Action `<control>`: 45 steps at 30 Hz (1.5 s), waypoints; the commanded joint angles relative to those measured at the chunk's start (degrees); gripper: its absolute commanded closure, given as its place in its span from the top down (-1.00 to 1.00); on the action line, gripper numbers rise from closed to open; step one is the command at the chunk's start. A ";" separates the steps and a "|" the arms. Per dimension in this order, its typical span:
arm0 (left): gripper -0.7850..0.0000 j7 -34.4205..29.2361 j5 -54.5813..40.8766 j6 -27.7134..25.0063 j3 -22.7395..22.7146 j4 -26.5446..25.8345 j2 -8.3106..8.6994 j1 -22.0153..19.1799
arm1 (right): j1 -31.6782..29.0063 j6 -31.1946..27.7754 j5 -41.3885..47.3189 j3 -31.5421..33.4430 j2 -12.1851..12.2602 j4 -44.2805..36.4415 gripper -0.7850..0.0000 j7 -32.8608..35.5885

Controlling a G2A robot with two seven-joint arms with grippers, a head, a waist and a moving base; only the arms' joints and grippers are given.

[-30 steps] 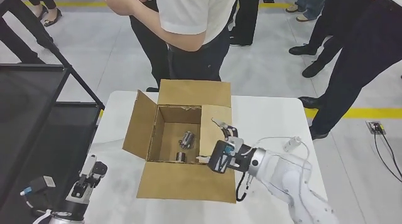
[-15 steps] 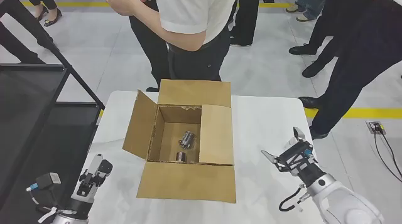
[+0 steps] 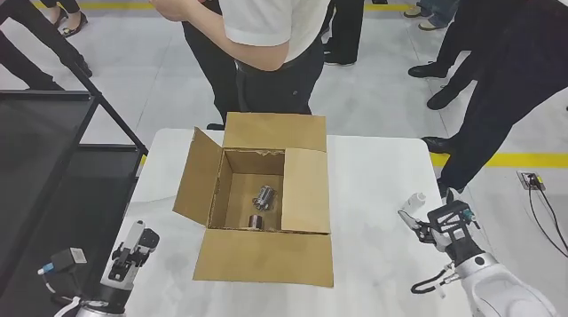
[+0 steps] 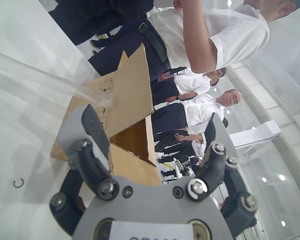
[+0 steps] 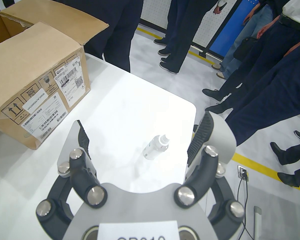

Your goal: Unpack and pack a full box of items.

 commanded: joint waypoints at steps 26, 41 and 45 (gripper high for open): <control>1.00 -2.55 -3.30 -1.27 -2.28 2.02 0.20 -0.11 | 21.47 -9.97 7.24 0.47 1.94 41.33 1.00 -4.47; 1.00 -2.41 -3.08 -0.76 -2.74 2.14 0.24 -0.39 | 28.02 -13.19 7.50 -3.64 2.57 51.58 -0.25 -7.21; 1.00 -2.27 -2.87 -0.48 -2.56 2.24 0.23 -0.64 | 28.83 -15.07 7.92 -3.96 2.91 53.17 -1.00 -7.86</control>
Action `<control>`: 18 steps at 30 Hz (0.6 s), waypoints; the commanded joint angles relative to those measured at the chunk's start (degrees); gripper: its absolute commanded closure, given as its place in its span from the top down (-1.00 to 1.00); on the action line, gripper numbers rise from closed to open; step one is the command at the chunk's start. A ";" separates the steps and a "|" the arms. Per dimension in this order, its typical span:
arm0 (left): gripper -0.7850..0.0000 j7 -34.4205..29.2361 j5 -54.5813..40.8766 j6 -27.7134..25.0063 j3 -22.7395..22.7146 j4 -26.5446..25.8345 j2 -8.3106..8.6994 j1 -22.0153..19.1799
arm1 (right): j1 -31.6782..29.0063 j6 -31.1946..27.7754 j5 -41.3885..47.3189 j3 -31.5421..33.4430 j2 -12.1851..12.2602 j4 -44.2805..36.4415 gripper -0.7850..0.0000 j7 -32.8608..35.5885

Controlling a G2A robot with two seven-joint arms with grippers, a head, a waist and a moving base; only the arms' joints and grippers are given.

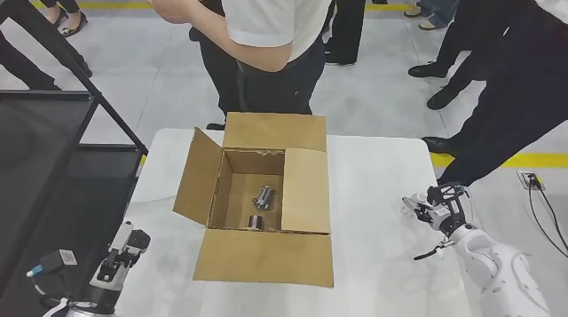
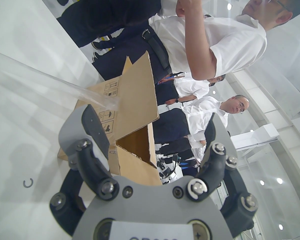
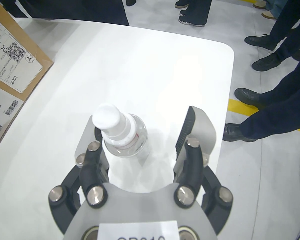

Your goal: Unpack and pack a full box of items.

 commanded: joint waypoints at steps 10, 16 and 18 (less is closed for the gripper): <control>1.00 0.49 0.52 0.37 0.27 -0.18 -0.02 -0.44 | -1.30 -2.87 1.76 -1.11 0.59 -6.71 -1.00 -3.53; 1.00 1.22 0.14 0.01 -0.09 -0.18 -0.08 -0.14 | -4.68 -0.45 3.18 -3.43 0.45 -23.25 -1.00 1.28; 1.00 1.52 -0.09 -0.17 -0.33 -0.04 -0.10 0.06 | -5.26 0.06 3.60 -4.76 0.38 -28.40 -1.00 4.01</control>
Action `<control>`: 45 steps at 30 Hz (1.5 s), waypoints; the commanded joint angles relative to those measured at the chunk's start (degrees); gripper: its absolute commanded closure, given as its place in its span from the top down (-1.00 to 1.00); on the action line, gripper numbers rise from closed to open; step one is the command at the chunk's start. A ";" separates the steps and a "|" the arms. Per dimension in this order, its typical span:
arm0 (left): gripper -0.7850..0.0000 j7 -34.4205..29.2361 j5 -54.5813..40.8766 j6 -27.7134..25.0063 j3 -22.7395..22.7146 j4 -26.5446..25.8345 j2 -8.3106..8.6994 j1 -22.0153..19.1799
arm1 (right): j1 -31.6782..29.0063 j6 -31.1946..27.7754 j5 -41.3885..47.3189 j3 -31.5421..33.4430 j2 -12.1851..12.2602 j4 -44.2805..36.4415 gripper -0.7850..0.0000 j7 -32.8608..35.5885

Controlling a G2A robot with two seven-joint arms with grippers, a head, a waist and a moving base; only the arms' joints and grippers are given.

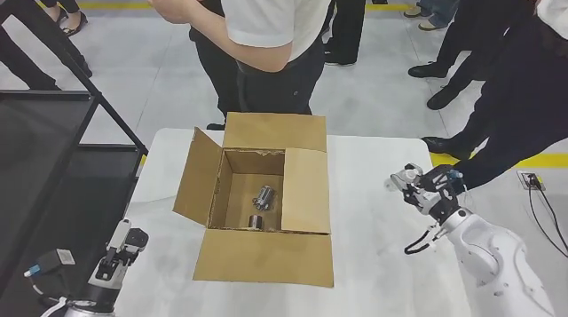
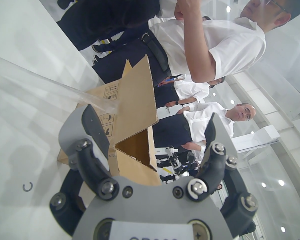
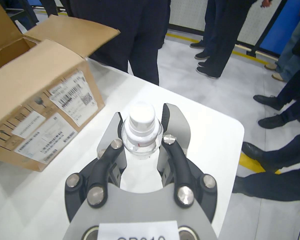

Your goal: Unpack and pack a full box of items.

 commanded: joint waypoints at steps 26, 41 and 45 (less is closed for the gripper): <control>1.00 -0.10 -4.94 -3.75 -3.30 1.20 -0.30 3.09 | 24.96 7.62 4.30 -36.94 -6.48 -1.82 -1.00 16.13; 1.00 -1.42 -5.22 -5.05 -4.07 1.52 -0.39 4.23 | 35.27 12.69 11.20 -46.87 -11.96 12.27 -1.00 12.94; 1.00 -1.42 -5.22 -5.05 -4.07 1.52 -0.39 4.23 | 35.27 12.69 11.20 -46.87 -11.96 12.27 -1.00 12.94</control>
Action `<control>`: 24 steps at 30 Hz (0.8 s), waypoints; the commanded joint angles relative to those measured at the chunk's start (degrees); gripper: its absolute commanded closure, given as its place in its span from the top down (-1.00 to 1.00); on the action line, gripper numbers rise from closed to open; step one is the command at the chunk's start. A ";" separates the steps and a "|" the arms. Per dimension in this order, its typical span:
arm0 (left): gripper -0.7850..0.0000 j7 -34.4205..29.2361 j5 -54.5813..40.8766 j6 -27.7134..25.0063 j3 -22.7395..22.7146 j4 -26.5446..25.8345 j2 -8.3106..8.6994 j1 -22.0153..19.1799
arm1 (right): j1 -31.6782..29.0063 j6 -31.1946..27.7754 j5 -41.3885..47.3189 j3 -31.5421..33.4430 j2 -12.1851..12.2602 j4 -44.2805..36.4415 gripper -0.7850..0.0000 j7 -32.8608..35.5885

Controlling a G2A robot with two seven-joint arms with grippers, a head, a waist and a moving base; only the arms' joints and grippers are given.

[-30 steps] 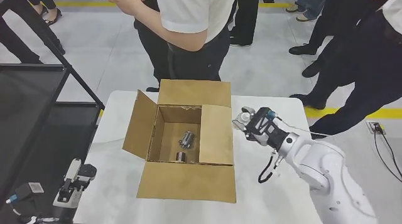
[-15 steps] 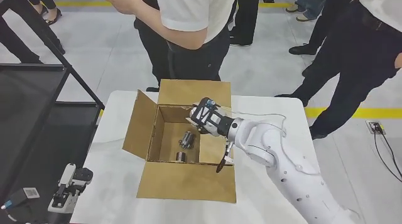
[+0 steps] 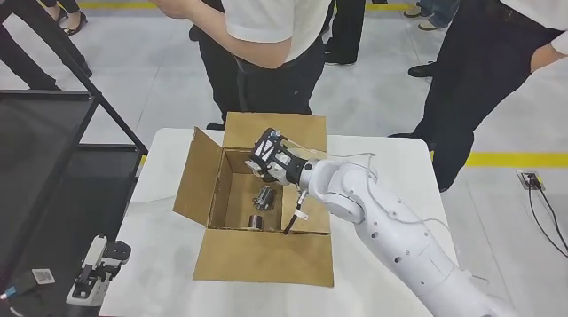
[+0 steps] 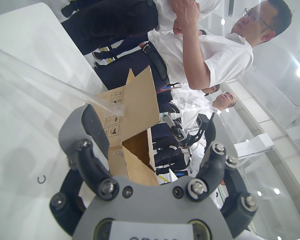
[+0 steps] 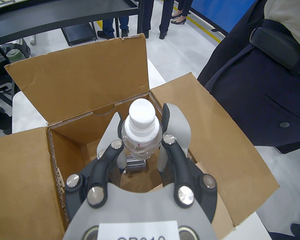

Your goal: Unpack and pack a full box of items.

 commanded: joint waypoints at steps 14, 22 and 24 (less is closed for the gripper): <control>1.00 -0.10 1.49 0.90 0.61 -1.18 -0.03 -0.10 | 2.30 -4.73 3.50 -1.90 -1.78 7.25 -1.00 -3.88; 1.00 1.11 2.11 0.07 0.83 -2.36 -0.30 1.58 | 11.36 -6.02 7.73 -11.19 -9.43 24.88 -1.00 -5.43; 1.00 1.37 2.12 -0.05 0.87 -2.57 -0.36 1.91 | 13.22 -5.03 7.51 -13.37 -11.67 29.41 -1.00 -5.49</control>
